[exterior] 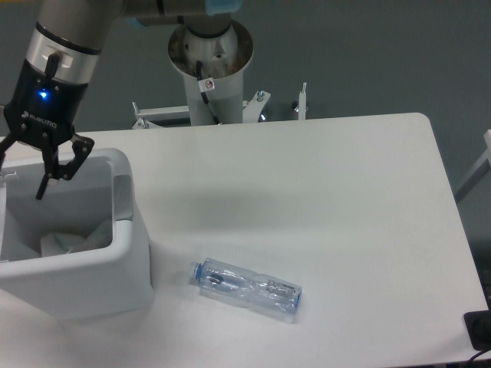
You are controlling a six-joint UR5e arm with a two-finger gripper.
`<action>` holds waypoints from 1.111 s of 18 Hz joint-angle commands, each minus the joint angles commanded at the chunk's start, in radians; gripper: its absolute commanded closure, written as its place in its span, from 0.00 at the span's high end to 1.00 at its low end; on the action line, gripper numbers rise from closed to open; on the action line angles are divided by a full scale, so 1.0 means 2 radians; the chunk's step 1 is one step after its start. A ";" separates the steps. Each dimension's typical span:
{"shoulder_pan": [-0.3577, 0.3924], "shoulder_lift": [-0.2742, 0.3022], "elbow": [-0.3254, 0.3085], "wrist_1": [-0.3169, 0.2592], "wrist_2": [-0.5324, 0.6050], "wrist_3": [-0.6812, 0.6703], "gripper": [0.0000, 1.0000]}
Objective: Place the trash in the trash can
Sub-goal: 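Move the gripper over the clear water bottle and lower it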
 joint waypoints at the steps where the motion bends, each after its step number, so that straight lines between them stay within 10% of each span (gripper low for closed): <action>1: 0.002 0.001 0.002 0.000 0.014 0.000 1.00; 11: 0.158 -0.039 -0.005 -0.001 0.135 -0.137 1.00; 20: 0.174 -0.153 -0.008 -0.001 0.176 -0.160 1.00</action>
